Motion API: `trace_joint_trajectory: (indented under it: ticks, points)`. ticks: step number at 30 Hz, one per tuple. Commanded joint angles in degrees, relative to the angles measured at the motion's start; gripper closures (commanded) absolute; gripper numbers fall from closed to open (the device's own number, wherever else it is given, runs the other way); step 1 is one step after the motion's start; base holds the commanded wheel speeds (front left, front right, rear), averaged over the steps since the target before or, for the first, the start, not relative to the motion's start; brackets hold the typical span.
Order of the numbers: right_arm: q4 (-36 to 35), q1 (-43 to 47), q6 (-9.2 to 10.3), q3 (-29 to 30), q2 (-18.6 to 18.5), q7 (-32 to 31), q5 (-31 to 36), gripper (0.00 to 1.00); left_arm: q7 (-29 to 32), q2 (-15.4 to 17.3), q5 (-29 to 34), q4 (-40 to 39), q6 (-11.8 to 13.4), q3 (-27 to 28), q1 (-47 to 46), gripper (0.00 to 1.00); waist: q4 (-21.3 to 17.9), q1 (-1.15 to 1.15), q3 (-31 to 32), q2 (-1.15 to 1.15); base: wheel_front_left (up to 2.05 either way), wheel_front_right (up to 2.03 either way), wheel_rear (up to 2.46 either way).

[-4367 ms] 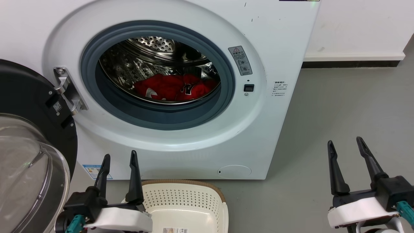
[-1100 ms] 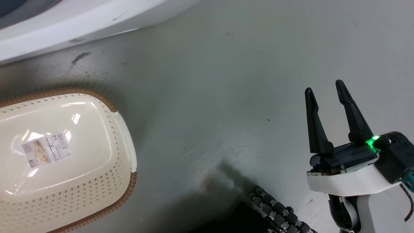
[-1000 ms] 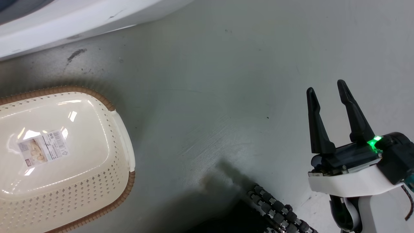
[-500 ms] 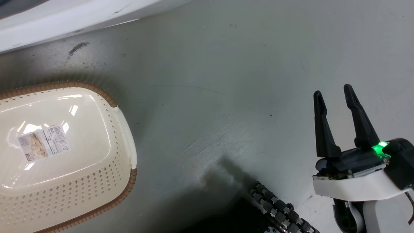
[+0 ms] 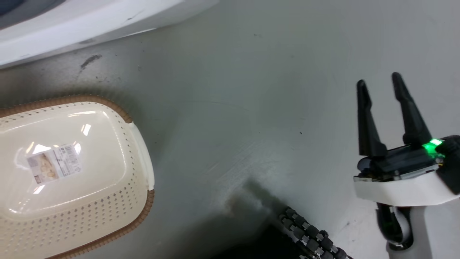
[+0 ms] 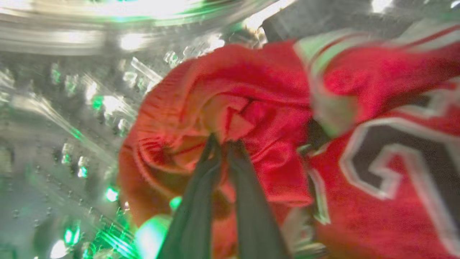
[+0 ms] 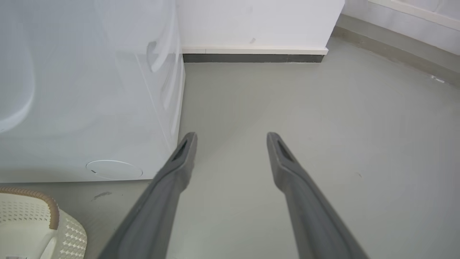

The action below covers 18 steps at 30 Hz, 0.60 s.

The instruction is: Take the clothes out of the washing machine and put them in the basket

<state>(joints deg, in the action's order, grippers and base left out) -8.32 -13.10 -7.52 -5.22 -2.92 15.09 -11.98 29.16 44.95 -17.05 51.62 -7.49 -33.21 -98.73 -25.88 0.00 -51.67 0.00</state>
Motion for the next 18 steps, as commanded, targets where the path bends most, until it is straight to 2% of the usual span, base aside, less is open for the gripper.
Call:
trace_joint_trajectory:
  ticks: [1, 9, 18]
  points:
    - [0.15, -0.95, 0.06, 0.44, 0.08, 0.12, 0.05, 0.00, -1.34, -0.41, 0.17, -0.35, 0.09, -0.33, 0.95, 1.00, 1.38, 0.00, 1.25, 0.00, 0.00, 0.00, 0.00]
    - [1.52, -1.65, 0.06, 4.19, 0.04, 0.13, 3.42, 0.00, -18.20, -5.88, -3.54, 3.90, 0.63, 0.85, 8.31, 1.00, 6.36, 0.00, 8.41, 0.00, 0.00, 0.00, 0.00]
    - [2.99, 0.11, 0.06, 6.25, 0.04, 0.13, 7.22, 0.00, -37.25, -12.52, -8.87, 8.31, 0.84, 3.09, 21.36, 1.00, 10.87, 0.00, 18.27, 0.00, 0.00, 0.00, 0.00]
